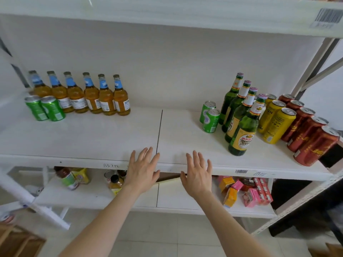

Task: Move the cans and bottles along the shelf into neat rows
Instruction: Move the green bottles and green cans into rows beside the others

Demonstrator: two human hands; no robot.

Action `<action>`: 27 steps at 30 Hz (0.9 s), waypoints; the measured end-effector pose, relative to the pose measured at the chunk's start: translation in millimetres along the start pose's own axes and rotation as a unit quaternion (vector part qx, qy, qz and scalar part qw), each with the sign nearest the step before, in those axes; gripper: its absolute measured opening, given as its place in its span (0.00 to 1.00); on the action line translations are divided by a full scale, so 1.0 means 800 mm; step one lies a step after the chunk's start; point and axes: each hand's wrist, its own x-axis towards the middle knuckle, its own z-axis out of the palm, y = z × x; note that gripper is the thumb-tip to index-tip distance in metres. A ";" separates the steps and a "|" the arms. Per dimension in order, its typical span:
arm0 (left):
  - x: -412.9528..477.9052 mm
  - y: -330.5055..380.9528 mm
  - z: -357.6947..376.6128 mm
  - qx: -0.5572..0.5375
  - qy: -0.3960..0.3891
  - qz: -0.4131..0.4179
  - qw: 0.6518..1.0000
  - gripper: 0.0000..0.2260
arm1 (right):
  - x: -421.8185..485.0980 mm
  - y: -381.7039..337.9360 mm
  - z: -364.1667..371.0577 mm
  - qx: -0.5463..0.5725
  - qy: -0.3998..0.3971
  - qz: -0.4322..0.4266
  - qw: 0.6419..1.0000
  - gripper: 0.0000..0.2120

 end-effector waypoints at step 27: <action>-0.124 -0.442 0.000 0.039 -0.072 -0.107 0.991 0.26 | 0.066 -0.444 0.052 0.026 -0.058 -0.093 0.994 0.31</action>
